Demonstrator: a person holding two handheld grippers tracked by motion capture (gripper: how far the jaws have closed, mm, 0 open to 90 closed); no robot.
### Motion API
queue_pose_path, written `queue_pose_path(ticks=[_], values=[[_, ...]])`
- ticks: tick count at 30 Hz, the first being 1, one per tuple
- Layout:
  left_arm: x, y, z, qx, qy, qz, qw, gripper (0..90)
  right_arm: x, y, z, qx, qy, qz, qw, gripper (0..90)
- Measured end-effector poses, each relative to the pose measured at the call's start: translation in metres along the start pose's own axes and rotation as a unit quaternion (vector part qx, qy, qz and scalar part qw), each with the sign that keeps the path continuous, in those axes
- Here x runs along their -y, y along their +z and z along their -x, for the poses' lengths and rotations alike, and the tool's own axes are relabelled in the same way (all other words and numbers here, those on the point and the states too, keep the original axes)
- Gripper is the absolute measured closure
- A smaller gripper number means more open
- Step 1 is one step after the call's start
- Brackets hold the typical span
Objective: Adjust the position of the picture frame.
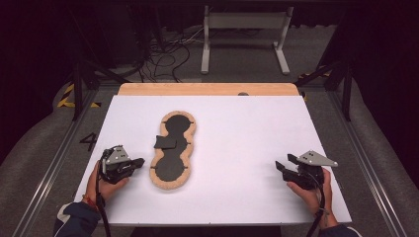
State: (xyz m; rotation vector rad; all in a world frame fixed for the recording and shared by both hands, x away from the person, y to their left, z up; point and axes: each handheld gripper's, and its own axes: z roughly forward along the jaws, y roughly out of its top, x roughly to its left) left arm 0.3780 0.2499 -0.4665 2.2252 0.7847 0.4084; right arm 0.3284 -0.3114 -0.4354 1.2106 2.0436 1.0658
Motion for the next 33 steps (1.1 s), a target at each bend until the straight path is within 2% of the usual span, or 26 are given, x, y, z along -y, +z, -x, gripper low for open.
queue_pose_path(ticks=[2,3,5,10,12,15,17,20,22,24,29,33], values=[[-0.002,0.003,0.002,0.009,0.007,-0.003,0.9999,85.3,-0.001,0.003,-0.003,-0.013,-0.002,-0.003,0.9999,59.5],[-0.002,0.003,0.002,0.009,0.007,-0.003,0.9999,85.4,-0.001,0.003,-0.003,-0.013,-0.002,-0.003,0.9999,59.5],[-0.003,0.005,0.003,0.013,0.005,0.0,0.9999,84.7,-0.002,0.006,-0.006,-0.022,-0.009,-0.006,0.9997,65.1],[-0.008,0.011,0.003,0.019,-0.003,0.001,0.9998,82.8,-0.005,0.008,-0.01,-0.03,-0.014,-0.001,0.9995,72.0],[-0.012,0.014,0.004,0.019,0.002,0.0,0.9998,83.5,-0.009,0.004,-0.008,-0.023,-0.016,0.011,0.9996,78.9],[-0.015,0.017,0.001,0.02,-0.005,-0.002,0.9998,83.8,-0.012,-0.002,-0.004,-0.026,-0.001,0.029,0.9992,88.4],[-0.017,0.019,0.0,0.024,-0.012,-0.002,0.9997,84.3,-0.011,-0.001,-0.003,-0.028,-0.002,0.026,0.9993,89.6],[-0.021,0.023,-0.001,0.026,-0.008,-0.003,0.9996,86.1,-0.01,0.004,-0.006,-0.03,-0.009,0.015,0.9994,89.7],[-0.023,0.025,-0.003,0.043,-0.017,-0.001,0.9989,87.0,-0.01,0.005,-0.008,-0.034,-0.011,0.013,0.9993,89.6],[-0.023,0.026,-0.003,0.046,-0.014,0.001,0.9988,87.1,-0.011,0.006,-0.008,-0.035,-0.013,0.013,0.9992,89.4],[-0.029,0.031,0.003,0.06,-0.003,-0.003,0.9982,87.6,-0.012,0.009,-0.01,-0.043,-0.011,0.008,0.999,90.0],[-0.031,0.034,0.01,0.07,-0.005,0.001,0.9975,88.8,-0.014,0.013,-0.013,-0.051,-0.019,0.002,0.9985,90.0]])
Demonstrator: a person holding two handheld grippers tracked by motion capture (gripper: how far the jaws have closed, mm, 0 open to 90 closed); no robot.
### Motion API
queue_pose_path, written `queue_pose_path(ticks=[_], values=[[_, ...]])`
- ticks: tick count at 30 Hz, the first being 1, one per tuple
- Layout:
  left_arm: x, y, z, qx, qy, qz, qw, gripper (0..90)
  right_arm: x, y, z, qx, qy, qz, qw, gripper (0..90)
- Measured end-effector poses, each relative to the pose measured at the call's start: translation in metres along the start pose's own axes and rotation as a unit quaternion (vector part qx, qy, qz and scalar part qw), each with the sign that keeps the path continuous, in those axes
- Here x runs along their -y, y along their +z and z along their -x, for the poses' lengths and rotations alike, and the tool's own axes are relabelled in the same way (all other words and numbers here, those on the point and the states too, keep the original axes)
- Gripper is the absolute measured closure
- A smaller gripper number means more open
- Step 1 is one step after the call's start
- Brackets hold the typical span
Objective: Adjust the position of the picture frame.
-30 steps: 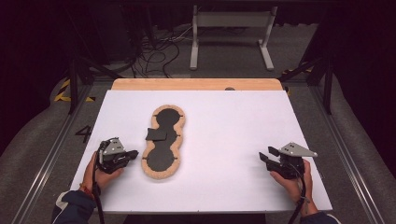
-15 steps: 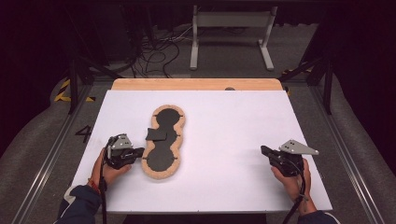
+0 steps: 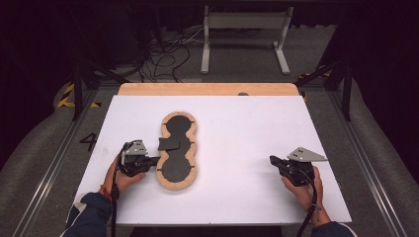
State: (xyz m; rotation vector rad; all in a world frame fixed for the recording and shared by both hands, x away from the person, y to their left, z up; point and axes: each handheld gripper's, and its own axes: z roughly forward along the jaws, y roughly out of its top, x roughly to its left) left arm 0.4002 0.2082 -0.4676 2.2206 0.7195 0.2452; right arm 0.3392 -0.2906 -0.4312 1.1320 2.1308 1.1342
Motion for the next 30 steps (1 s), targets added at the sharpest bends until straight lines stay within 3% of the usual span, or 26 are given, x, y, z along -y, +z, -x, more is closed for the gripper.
queue_pose_path(ticks=[16,30], values=[[-0.024,0.028,0.036,0.041,0.042,0.001,0.9983,89.4,-0.002,0.015,-0.013,-0.035,-0.022,-0.023,0.9989,90.0],[-0.053,0.056,0.072,0.044,0.056,-0.012,0.9974,89.7,-0.001,0.017,-0.019,-0.059,-0.04,-0.035,0.9968,90.0]])
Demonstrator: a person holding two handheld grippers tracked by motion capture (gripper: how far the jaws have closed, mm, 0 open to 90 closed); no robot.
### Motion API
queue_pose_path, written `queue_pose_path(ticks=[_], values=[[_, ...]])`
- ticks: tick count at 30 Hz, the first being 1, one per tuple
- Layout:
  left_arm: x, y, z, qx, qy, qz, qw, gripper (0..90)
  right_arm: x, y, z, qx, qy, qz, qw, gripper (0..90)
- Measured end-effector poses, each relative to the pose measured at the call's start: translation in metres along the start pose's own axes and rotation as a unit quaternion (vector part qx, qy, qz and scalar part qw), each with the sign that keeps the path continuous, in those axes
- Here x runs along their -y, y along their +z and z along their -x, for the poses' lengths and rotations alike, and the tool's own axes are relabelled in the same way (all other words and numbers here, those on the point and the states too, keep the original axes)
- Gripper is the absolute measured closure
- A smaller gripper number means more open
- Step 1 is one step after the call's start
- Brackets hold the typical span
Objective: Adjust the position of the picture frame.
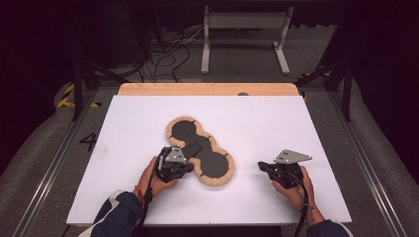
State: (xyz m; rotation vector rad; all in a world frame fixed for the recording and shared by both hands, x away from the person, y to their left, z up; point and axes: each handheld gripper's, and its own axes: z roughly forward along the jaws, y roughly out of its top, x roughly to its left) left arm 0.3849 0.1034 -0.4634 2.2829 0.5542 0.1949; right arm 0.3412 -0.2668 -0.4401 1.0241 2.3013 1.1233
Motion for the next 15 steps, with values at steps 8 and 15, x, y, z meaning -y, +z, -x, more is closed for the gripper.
queue_pose_path(ticks=[8,15], values=[[-0.013,0.014,0.009,0.002,0.01,0.002,0.9999,89.4,0.001,0.001,-0.003,-0.012,-0.008,-0.007,0.9999,90.0],[-0.019,0.021,0.012,0.004,0.013,0.007,0.9999,89.5,-0.001,0.003,-0.011,-0.027,-0.018,-0.012,0.9994,90.0]])
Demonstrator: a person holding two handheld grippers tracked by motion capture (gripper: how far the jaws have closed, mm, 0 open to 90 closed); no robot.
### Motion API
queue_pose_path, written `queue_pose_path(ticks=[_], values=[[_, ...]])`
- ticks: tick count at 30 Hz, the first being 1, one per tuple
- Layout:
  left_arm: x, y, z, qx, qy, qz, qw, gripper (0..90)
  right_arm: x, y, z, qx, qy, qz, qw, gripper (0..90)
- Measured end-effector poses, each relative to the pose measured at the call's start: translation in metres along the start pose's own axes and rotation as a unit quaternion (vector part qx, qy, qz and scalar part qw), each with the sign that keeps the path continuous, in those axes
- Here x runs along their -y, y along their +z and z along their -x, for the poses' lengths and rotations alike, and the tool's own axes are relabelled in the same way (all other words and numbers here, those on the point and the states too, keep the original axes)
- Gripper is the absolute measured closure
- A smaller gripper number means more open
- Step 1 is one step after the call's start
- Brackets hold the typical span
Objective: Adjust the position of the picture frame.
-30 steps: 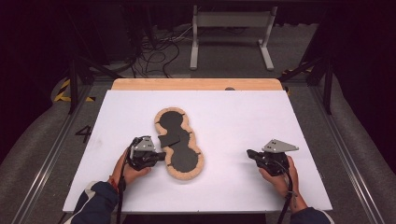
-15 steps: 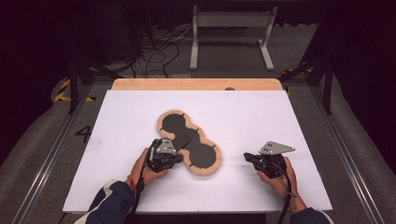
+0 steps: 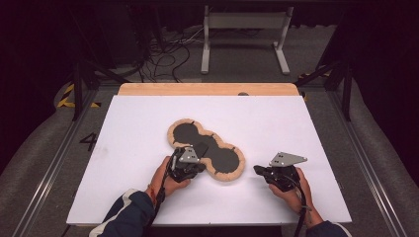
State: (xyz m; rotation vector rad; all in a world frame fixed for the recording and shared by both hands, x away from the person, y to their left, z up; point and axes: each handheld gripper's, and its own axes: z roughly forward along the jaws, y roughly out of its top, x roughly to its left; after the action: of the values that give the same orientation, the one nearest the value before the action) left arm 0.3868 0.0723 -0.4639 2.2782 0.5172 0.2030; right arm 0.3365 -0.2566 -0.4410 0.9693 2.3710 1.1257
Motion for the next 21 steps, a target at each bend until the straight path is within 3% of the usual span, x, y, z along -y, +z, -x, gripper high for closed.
queue_pose_path(ticks=[7,10,13,21], values=[[-0.005,0.007,0.003,0.002,-0.002,0.007,1.0,89.4,-0.001,0.003,-0.005,-0.008,-0.005,-0.005,0.9999,90.0],[-0.008,0.009,0.006,-0.012,0.016,0.005,0.9998,89.6,-0.002,0.004,-0.006,-0.006,-0.005,-0.005,1.0,90.0],[-0.007,0.009,0.006,-0.009,0.015,0.005,0.9998,89.2,-0.002,0.003,-0.007,-0.007,-0.005,-0.004,1.0,90.0],[-0.002,-0.006,0.009,0.002,0.037,0.003,0.9993,88.2,-0.003,0.003,-0.013,-0.015,-0.007,-0.005,0.9999,88.6]])
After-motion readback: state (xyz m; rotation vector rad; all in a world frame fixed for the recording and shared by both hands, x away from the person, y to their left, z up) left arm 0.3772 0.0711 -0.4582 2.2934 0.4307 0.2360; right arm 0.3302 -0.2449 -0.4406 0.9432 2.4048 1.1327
